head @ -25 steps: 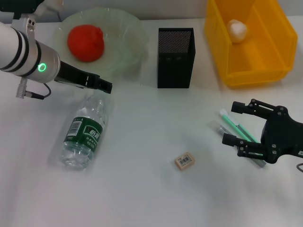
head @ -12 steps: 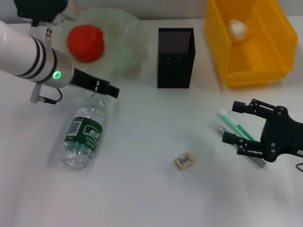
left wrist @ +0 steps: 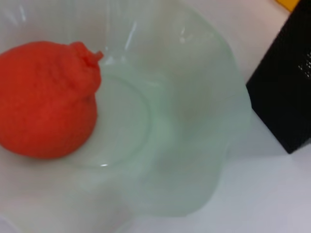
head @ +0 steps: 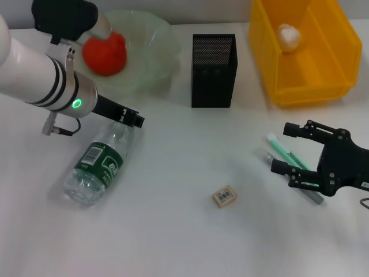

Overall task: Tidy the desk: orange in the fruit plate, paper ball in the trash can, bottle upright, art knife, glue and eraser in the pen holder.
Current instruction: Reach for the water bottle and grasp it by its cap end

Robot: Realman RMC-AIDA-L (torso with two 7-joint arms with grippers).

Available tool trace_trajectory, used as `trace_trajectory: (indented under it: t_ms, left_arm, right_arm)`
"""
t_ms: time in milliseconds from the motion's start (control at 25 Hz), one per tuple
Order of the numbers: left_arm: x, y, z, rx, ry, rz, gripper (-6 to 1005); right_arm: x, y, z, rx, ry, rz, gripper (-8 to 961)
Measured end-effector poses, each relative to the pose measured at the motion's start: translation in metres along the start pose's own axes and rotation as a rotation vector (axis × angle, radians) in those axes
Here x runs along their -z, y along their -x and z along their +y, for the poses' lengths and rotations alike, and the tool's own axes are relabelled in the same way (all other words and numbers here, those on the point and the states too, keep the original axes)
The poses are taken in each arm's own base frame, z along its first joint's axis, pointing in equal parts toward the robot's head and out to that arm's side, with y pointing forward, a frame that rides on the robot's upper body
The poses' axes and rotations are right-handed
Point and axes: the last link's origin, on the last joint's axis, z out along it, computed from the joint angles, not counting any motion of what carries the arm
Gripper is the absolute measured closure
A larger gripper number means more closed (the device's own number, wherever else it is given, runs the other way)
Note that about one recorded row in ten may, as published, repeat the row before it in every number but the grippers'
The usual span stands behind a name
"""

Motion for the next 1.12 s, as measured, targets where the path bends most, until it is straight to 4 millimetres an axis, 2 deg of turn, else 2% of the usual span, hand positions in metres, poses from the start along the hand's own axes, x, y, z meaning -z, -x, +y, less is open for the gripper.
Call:
trace_trajectory:
  t_ms: [120, 400, 560, 800, 1040, 1120]
  left_arm:
    - [0.005, 0.001, 0.003, -0.021, 0.000, 0.021, 551]
    - [0.036, 0.007, 0.010, -0.065, 0.031, 0.141, 553]
    - [0.050, 0.017, 0.011, -0.084, 0.161, 0.248, 554]
    - [0.065, 0.039, -0.008, -0.059, 0.357, 0.430, 555]
    - [0.073, 0.072, -0.035, 0.012, 0.534, 0.637, 561]
    - [0.074, 0.081, -0.038, 0.003, 0.559, 0.699, 564]
  right_arm:
    - [0.000, 0.000, 0.000, 0.000, -0.002, 0.001, 163]
    - [0.000, -0.001, 0.001, -0.010, -0.004, -0.005, 162]
    - [-0.001, 0.000, 0.000, -0.014, -0.008, -0.011, 162]
    - [-0.006, 0.002, 0.002, -0.029, -0.033, -0.058, 162]
    - [-0.010, 0.004, 0.002, -0.043, -0.059, -0.098, 163]
    - [-0.012, 0.004, 0.001, -0.049, -0.055, -0.105, 163]
